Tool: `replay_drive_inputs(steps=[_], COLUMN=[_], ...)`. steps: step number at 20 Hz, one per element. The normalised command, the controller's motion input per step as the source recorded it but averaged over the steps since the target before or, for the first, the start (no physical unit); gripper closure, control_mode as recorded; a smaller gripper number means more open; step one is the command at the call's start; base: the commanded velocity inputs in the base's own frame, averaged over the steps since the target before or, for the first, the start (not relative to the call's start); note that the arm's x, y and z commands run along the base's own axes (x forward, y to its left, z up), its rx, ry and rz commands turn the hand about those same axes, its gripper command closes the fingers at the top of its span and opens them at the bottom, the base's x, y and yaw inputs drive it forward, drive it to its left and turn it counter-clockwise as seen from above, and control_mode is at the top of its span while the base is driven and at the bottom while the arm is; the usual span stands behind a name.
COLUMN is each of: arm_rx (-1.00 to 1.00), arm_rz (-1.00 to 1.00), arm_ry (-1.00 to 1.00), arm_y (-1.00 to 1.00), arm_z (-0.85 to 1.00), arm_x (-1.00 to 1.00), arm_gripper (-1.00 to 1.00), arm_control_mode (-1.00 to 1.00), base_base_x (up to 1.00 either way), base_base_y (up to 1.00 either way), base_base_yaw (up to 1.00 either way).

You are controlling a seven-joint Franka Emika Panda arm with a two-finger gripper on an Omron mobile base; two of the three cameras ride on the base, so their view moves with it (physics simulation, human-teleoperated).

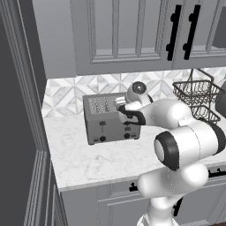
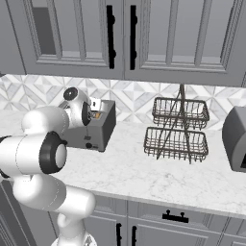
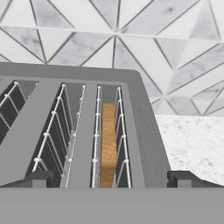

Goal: Start the toaster. Once the lever pops up, take the bread to the plate on the dining counter.

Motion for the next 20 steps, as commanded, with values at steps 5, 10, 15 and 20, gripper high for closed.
replay_drive_inputs(steps=[5,10,15,20], arm_rx=[0.0,0.0,0.0,0.0], arm_rz=[0.0,0.0,0.0,0.0], arm_ry=[0.0,0.0,0.0,0.0], arm_y=[0.0,0.0,0.0,0.0], arm_z=[0.0,0.0,0.0,0.0], arm_x=[0.0,0.0,0.0,0.0], arm_gripper=[-1.0,-1.0,-1.0,-1.0], arm_control_mode=[-1.0,-1.0,-1.0,-1.0], base_base_x=[0.0,0.0,0.0,0.0], base_base_y=[0.0,0.0,0.0,0.0], base_base_yaw=[0.0,0.0,0.0,0.0])
